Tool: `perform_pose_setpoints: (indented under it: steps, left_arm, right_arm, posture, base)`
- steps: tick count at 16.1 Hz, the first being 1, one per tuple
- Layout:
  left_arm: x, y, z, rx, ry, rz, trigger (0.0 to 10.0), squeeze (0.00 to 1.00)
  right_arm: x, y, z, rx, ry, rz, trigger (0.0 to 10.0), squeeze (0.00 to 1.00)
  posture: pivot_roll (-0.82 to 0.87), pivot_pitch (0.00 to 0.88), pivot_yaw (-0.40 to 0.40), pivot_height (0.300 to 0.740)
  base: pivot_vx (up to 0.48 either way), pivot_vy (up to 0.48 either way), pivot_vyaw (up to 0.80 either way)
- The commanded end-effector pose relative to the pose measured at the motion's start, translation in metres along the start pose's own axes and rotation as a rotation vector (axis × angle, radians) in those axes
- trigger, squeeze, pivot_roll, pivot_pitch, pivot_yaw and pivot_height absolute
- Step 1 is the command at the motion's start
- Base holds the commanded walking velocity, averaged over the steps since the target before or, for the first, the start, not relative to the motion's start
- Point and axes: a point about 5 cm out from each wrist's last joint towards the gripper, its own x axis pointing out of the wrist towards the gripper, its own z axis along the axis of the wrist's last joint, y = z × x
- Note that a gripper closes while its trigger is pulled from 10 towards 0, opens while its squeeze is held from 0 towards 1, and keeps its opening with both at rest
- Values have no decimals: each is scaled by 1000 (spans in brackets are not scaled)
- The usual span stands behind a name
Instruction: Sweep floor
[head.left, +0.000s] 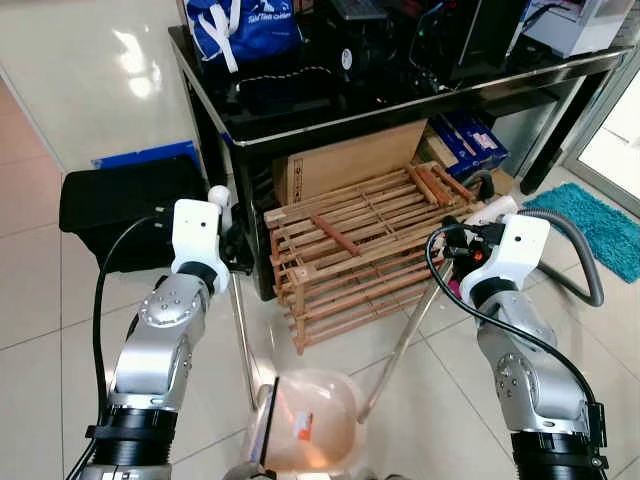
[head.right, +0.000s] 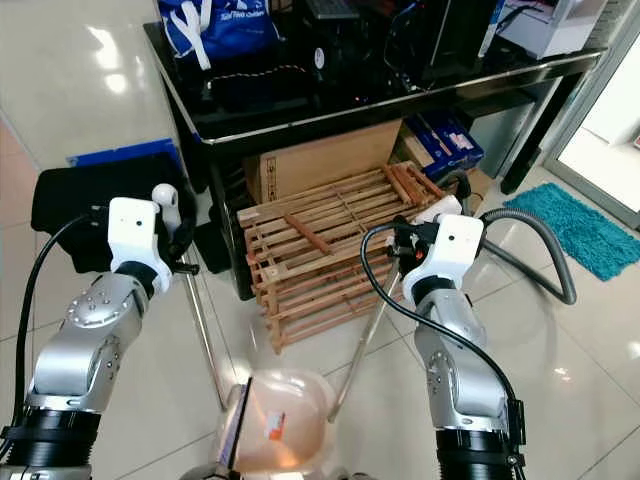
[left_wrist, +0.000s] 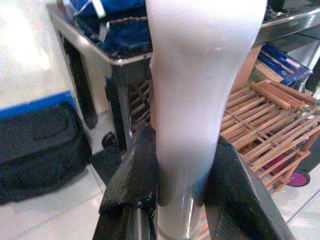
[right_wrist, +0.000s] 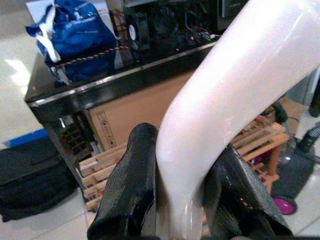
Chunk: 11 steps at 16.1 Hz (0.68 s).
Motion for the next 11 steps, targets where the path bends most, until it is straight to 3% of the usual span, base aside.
perform_pose_setpoints:
  steps: [1,3,5,7,9,11]
  left_arm:
    - [-1,0,11,64,-60,-12,10000,0]
    - [-1,-6,4,155,-98,-33,10000,0]
    - [-2,-8,-7,166,-79,-38,10000,0]
    - [-4,-6,-19,119,-65,-15,10000,0]
    - [-9,2,-29,80,-51,6,10000,0]
    - [-11,4,-36,61,-46,-1,10000,0]
  right_arm:
    - [-2,-5,7,-16,-13,-23,10000,0]
    - [-5,-19,2,3,17,-105,10000,0]
    - [-7,-29,-1,-51,29,-167,10000,0]
    - [-9,-36,-6,-117,27,-197,10000,0]
    - [-14,-38,-11,-78,-6,-219,10000,0]
    - [-17,-37,-21,0,45,-191,10000,0]
  posture:
    - [29,0,9,740]
    - [24,0,15,740]
    - [21,0,18,740]
    - [17,0,18,740]
    - [21,0,12,740]
    - [22,0,10,740]
  base:
    - [0,0,0]
    - [0,0,-706]
    - [0,0,-781]
    - [0,0,-788]
    - [0,0,-800]
    - [0,0,-800]
